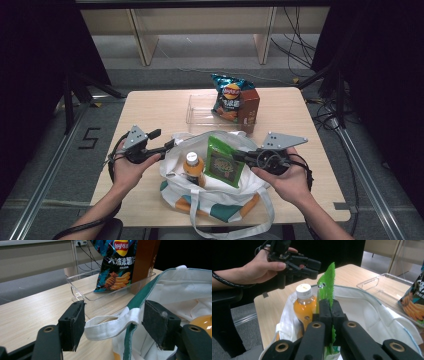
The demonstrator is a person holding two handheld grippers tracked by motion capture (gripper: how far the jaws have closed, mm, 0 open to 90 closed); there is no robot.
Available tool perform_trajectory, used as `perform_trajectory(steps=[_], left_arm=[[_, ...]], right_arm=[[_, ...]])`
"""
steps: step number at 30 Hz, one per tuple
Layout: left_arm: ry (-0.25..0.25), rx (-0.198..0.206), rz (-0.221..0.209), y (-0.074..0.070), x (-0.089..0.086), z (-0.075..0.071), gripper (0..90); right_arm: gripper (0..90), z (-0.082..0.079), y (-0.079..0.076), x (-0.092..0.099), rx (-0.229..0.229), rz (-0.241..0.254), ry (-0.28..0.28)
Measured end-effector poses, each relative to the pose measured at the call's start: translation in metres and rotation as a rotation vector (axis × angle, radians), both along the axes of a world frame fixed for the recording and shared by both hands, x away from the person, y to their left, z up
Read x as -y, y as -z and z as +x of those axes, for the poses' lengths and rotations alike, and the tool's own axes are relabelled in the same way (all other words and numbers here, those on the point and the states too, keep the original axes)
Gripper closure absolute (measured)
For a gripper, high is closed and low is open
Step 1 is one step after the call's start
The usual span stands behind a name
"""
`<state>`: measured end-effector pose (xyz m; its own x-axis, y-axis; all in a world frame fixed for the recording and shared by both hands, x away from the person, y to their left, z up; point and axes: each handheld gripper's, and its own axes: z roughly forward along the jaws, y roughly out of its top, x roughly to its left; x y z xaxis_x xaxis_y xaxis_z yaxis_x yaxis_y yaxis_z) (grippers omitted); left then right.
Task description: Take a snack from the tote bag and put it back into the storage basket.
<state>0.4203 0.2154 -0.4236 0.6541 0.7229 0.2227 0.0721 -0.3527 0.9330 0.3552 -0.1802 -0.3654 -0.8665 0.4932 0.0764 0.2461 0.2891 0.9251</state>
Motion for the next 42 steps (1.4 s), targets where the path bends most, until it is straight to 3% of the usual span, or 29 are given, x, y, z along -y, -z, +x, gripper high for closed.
perform_trajectory(steps=[1,2,4,7,9,10,13,14,20,22,25,28,29,32,33,34,37,38,41,42], left_arm=[[0.000,0.000,0.000,0.000,0.000,0.000,33.7],[0.000,0.000,0.000,0.000,0.000,0.000,33.7],[-0.001,0.001,-0.001,0.000,0.000,0.000,33.7],[-0.001,0.001,0.001,0.000,-0.001,0.000,33.7],[-0.001,0.001,0.000,0.000,-0.001,0.000,33.7],[-0.001,0.001,0.000,0.000,-0.001,0.000,33.7],[0.000,0.001,-0.003,-0.001,0.000,0.000,33.7],[0.000,0.001,-0.003,-0.001,-0.001,0.000,33.7],[0.002,0.003,-0.005,0.000,-0.001,0.000,33.6],[0.003,0.003,-0.006,0.000,-0.001,0.000,33.7],[0.001,0.005,-0.005,0.000,-0.001,0.000,33.7],[0.002,0.004,-0.006,0.000,-0.001,0.000,33.7],[0.002,0.003,-0.006,0.000,-0.001,0.000,33.7],[0.002,0.003,-0.004,0.000,-0.001,0.000,33.7],[0.003,0.003,-0.005,0.000,-0.001,0.000,33.7],[0.003,0.004,-0.006,0.000,-0.001,0.000,33.7],[0.001,0.005,-0.004,0.000,-0.001,0.001,33.7],[0.002,0.004,-0.004,0.000,-0.001,0.001,33.7],[0.003,0.003,-0.004,0.000,-0.001,0.001,33.7],[0.002,0.003,-0.004,0.000,-0.001,0.001,33.7]], right_arm=[[90.0,-0.002,-0.001,-0.001,-0.018,0.010,0.012],[90.0,0.000,-0.002,0.000,-0.010,-0.004,0.002],[90.0,0.002,-0.002,-0.001,-0.002,0.014,-0.006],[90.0,0.002,-0.004,0.000,0.007,0.011,0.014],[90.0,0.001,-0.007,0.000,-0.027,0.014,0.021],[90.0,0.002,-0.008,0.000,-0.008,0.009,0.021],[90.0,0.004,-0.010,0.001,-0.012,0.014,0.009],[90.0,0.006,-0.010,0.001,0.017,0.014,0.008],[90.0,0.007,-0.014,0.002,0.002,0.017,0.015],[90.0,0.008,-0.015,0.002,0.039,0.015,0.026],[90.0,0.007,-0.016,0.001,-0.011,0.027,0.028],[90.0,0.011,-0.016,0.002,0.037,0.031,0.024],[90.0,0.010,-0.018,0.003,0.014,0.019,0.035],[90.0,0.011,-0.018,0.002,0.011,0.026,0.025],[90.0,0.012,-0.019,0.003,0.034,0.020,0.030],[90.0,0.011,-0.020,0.003,0.014,0.022,0.031],[90.0,0.013,-0.023,0.004,0.028,0.035,0.032],[90.0,0.011,-0.024,0.004,0.010,0.036,0.041],[90.0,0.014,-0.026,0.005,0.042,0.035,0.036],[90.0,0.013,-0.027,0.005,0.031,0.032,0.046]])
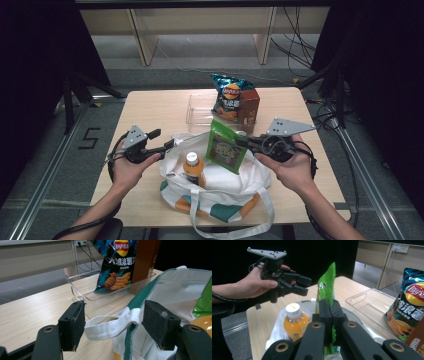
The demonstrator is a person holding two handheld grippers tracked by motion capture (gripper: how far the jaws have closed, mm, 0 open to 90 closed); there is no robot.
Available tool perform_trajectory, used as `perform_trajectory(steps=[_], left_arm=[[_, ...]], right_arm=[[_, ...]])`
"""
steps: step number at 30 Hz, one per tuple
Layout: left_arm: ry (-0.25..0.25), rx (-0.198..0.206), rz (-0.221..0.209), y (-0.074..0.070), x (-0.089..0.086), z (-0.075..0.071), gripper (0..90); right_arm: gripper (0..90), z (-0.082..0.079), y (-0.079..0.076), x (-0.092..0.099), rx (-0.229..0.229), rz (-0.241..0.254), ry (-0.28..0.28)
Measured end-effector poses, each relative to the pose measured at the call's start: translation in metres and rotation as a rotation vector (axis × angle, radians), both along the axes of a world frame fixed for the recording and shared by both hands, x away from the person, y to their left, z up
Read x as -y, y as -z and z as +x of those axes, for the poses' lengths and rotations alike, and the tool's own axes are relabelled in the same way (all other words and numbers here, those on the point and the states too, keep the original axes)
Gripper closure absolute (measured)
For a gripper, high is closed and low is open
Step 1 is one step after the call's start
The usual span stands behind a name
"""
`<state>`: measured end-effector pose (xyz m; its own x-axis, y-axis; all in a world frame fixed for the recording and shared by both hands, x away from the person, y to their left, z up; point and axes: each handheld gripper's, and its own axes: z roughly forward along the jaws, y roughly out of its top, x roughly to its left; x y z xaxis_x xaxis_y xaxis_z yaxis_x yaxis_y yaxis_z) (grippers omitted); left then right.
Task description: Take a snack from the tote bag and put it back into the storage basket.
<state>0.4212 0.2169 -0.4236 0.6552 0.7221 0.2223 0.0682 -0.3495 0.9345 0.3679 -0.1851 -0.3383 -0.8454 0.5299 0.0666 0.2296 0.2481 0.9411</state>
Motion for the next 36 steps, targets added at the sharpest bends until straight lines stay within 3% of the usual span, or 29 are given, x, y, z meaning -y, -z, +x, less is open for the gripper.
perform_trajectory(steps=[1,2,6,8,12,13,15,18,19,21,23,24,26,27,28,30,33,34,36], left_arm=[[0.000,0.000,0.001,0.000,0.000,0.000,33.7],[-0.001,0.000,0.000,0.000,0.000,0.000,33.7],[-0.001,0.001,0.000,0.000,-0.001,0.000,33.7],[0.000,-0.001,0.001,0.000,0.000,0.000,33.7],[0.000,0.000,0.000,0.000,0.000,0.000,33.7],[-0.001,0.000,0.001,0.000,0.000,0.000,33.7],[-0.001,-0.001,0.000,0.000,0.000,0.000,33.7],[0.000,-0.001,0.000,0.000,0.000,0.000,33.7],[0.000,0.000,0.001,0.000,0.000,0.000,33.7],[0.000,0.001,0.000,0.000,0.000,0.000,33.7],[0.000,0.001,-0.001,0.000,0.000,0.000,33.7],[-0.001,0.001,-0.001,0.000,0.000,0.000,33.7],[0.000,0.001,-0.001,0.000,0.000,0.000,33.7],[0.001,0.001,-0.002,0.000,0.000,0.000,33.7],[0.001,0.002,-0.002,0.000,0.000,0.000,33.7],[0.000,0.002,-0.002,0.000,-0.001,0.000,33.7],[0.001,0.002,-0.002,0.000,-0.001,0.000,33.7],[0.000,0.002,-0.003,0.000,-0.001,0.000,33.7],[0.000,0.002,-0.001,0.000,-0.001,0.001,33.7]], right_arm=[[90.0,0.000,0.000,0.000,-0.008,0.003,-0.001],[90.0,0.002,0.000,0.000,0.027,0.007,0.006],[90.0,0.002,-0.001,0.000,0.001,0.007,-0.001],[90.0,0.004,-0.001,0.000,0.026,0.008,0.001],[90.0,0.003,-0.002,-0.002,-0.011,0.023,0.003],[90.0,0.006,-0.002,-0.001,0.018,0.011,-0.004],[90.0,0.005,-0.004,-0.002,0.000,0.014,-0.003],[90.0,0.008,-0.007,-0.001,0.034,0.018,0.006],[90.0,0.007,-0.008,-0.002,0.011,0.024,0.000],[90.0,0.008,-0.010,-0.002,0.027,0.017,0.005],[90.0,0.008,-0.011,-0.002,0.012,0.024,-0.005],[90.0,0.009,-0.012,-0.002,0.033,0.017,0.000],[90.0,0.008,-0.014,-0.002,0.006,0.021,0.007],[90.0,0.010,-0.014,-0.002,0.033,0.022,0.001],[90.0,0.010,-0.015,-0.002,0.025,0.027,0.001],[90.0,0.012,-0.016,-0.001,0.059,0.012,0.012],[90.0,0.013,-0.017,-0.001,0.030,0.024,0.012],[90.0,0.014,-0.017,0.000,0.049,0.031,0.007],[90.0,0.015,-0.017,0.000,0.044,0.028,0.004]])
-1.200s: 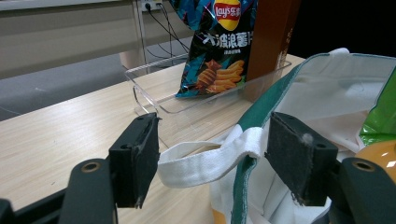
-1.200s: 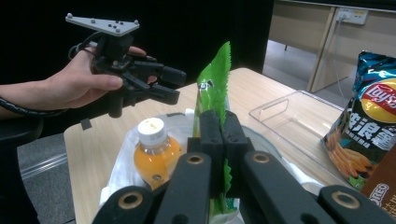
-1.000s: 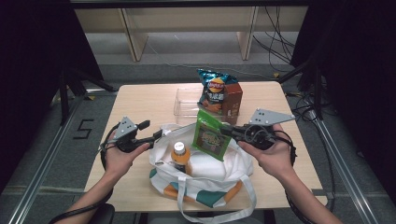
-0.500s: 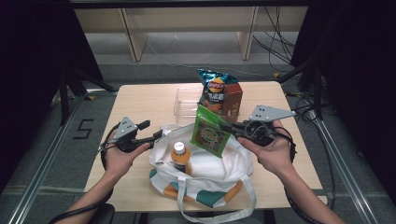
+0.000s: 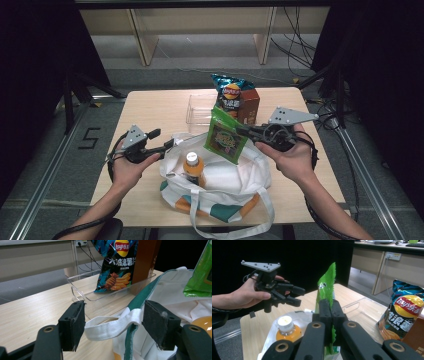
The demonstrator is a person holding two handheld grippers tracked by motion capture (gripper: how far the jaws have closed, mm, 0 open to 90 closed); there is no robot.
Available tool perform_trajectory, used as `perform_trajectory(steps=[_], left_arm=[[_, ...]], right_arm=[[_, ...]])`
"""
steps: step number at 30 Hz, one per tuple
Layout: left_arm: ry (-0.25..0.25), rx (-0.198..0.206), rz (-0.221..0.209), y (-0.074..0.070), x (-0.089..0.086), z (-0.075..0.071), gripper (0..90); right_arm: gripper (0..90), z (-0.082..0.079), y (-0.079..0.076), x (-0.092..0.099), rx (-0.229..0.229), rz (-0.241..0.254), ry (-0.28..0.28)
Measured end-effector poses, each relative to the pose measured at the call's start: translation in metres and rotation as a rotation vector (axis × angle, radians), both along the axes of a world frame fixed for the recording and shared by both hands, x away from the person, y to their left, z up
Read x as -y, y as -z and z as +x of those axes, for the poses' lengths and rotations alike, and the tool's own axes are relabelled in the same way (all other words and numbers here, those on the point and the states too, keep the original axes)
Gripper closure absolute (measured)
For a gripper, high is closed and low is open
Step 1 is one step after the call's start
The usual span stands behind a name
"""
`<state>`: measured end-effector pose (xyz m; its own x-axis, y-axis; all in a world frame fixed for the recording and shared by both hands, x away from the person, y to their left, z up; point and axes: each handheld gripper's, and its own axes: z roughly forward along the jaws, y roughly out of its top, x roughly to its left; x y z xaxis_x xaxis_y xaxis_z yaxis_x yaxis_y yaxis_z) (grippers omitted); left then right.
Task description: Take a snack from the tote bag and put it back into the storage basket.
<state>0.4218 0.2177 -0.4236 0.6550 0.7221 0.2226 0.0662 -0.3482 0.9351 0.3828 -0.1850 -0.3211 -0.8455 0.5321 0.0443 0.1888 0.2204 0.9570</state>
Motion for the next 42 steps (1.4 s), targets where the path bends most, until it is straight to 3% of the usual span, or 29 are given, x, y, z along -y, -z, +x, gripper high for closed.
perform_trajectory(steps=[3,5,7,10,16,19,20,30,32,33,34,36,40,42], left_arm=[[0.000,-0.001,0.002,0.000,0.000,0.000,33.7],[0.001,-0.001,0.002,0.000,0.000,0.000,33.7],[0.000,-0.002,0.001,0.000,0.001,0.000,33.7],[-0.001,-0.004,0.003,0.000,0.001,0.000,33.7],[0.000,-0.005,0.003,0.000,0.001,0.000,33.7],[-0.001,-0.005,0.004,0.000,0.001,0.000,33.7],[-0.001,-0.005,0.004,0.000,0.001,0.000,33.7],[-0.001,-0.004,0.003,0.000,0.001,0.000,33.7],[0.000,-0.004,0.002,0.000,0.001,0.000,33.7],[0.000,-0.004,0.003,0.000,0.001,0.000,33.7],[0.000,-0.002,0.003,0.000,0.000,0.000,33.7],[0.001,0.001,0.000,0.000,0.000,0.000,33.7],[0.001,0.001,-0.001,0.000,0.000,0.000,33.7],[0.001,0.001,-0.001,0.000,0.000,0.000,33.7]], right_arm=[[90.0,0.000,-0.003,0.002,-0.014,0.004,0.019],[90.0,0.001,-0.004,0.002,0.007,0.005,0.021],[90.0,0.001,-0.006,0.002,-0.010,0.002,0.020],[90.0,0.003,-0.008,0.003,0.013,-0.003,0.026],[90.0,0.005,-0.010,0.003,0.005,0.010,0.036],[90.0,0.006,-0.012,0.004,0.016,0.017,0.045],[90.0,0.009,-0.014,0.005,0.045,0.013,0.038],[90.0,0.013,-0.020,0.006,0.026,0.020,0.062],[90.0,0.016,-0.021,0.008,0.055,0.009,0.062],[90.0,0.016,-0.021,0.008,0.037,0.021,0.062],[90.0,0.018,-0.021,0.009,0.054,0.019,0.068],[90.0,0.017,-0.022,0.009,0.028,0.023,0.073],[90.0,0.020,-0.024,0.011,0.057,0.023,0.082],[90.0,0.019,-0.025,0.011,0.036,0.033,0.079]])
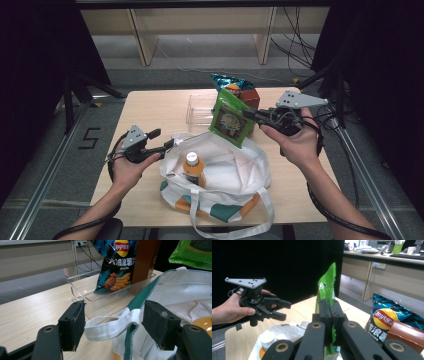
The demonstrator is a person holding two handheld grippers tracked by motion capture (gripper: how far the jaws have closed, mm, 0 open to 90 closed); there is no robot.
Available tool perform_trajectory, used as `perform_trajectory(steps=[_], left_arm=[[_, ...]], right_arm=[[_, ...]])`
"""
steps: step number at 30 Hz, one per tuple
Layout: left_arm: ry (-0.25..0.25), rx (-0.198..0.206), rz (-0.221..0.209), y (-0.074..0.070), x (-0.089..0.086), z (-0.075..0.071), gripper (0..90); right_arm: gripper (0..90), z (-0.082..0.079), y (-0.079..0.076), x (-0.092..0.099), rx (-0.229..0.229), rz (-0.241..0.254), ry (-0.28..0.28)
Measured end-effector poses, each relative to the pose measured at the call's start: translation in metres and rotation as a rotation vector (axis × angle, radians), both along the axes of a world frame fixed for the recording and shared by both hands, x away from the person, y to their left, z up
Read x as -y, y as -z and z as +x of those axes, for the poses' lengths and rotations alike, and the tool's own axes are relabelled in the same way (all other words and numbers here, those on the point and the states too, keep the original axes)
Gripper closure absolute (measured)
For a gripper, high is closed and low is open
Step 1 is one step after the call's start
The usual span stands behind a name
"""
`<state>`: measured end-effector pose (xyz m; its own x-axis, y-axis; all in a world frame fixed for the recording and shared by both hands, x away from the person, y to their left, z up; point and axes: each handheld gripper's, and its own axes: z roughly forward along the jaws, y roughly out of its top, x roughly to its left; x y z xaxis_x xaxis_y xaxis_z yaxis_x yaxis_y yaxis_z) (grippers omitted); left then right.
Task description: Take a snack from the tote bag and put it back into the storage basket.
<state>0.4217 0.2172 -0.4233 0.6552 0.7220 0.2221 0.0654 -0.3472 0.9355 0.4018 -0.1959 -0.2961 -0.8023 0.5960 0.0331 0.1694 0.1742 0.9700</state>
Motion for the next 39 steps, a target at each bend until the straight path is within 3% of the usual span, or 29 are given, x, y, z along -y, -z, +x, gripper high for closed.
perform_trajectory(steps=[4,7,10,13,19,39], left_arm=[[0.001,0.001,-0.001,0.000,0.000,0.000,33.7],[-0.001,0.000,0.002,0.000,-0.001,0.000,33.7],[0.001,-0.001,0.000,0.000,-0.001,0.000,33.7],[0.008,0.009,-0.015,0.001,0.000,0.001,33.7],[0.001,0.003,-0.004,-0.001,-0.001,0.000,33.7],[0.000,0.003,-0.006,-0.001,-0.002,0.000,33.7]], right_arm=[[90.0,0.003,0.000,0.001,0.022,-0.007,0.008],[90.0,0.003,-0.001,0.001,0.002,-0.001,0.008],[90.0,0.006,-0.001,0.001,0.029,-0.005,0.005],[90.0,0.006,-0.001,0.001,0.018,0.005,0.009],[90.0,0.008,0.001,0.000,0.002,0.004,0.017],[90.0,0.020,-0.006,-0.001,0.018,0.014,0.045]])
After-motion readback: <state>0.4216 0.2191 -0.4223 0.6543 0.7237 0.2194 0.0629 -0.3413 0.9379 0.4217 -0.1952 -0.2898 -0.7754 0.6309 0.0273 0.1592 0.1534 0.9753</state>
